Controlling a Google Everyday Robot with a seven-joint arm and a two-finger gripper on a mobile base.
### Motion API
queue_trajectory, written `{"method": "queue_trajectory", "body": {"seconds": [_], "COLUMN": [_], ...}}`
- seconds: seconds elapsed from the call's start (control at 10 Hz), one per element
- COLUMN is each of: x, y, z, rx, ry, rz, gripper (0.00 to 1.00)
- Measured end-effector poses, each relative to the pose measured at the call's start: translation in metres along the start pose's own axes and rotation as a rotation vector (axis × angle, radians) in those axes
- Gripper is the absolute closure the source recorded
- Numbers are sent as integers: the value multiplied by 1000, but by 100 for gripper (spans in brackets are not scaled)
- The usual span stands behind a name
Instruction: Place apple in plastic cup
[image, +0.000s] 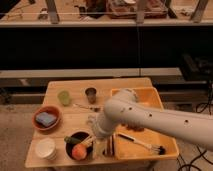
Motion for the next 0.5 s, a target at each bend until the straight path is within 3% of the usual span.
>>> {"method": "queue_trajectory", "body": {"seconds": [0.2, 0.5], "x": [-13, -18], "y": [14, 30], "z": [31, 55], "rx": [-64, -106], "ry": [-19, -33], "rz": [-25, -33], "gripper": [20, 20]}}
